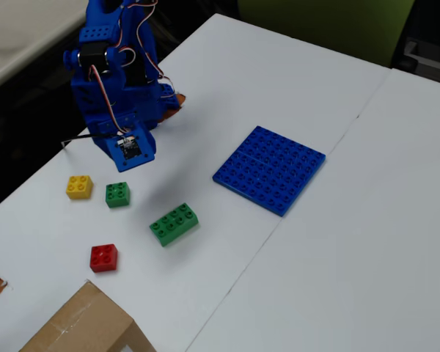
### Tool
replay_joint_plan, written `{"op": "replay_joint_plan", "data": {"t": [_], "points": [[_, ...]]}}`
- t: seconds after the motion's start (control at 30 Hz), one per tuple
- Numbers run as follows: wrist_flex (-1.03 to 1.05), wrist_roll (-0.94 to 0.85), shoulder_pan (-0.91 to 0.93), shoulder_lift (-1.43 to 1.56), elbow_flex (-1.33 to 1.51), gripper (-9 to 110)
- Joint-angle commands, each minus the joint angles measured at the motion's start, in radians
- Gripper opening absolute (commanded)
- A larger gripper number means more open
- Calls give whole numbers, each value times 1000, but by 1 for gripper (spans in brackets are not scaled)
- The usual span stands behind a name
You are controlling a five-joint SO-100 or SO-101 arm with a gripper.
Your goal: Pick up the 2x2 green block and go up the 8x8 blue block.
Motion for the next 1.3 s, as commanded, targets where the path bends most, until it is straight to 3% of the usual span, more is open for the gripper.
{"op": "replay_joint_plan", "data": {"t": [0.0,0.17,0.37,1.27], "points": [[17,-49,81,-123,-170,33],[74,-35,118,-256,-339,34],[17,-17,137,-365,-339,29],[-83,-97,175,-571,-273,32]]}}
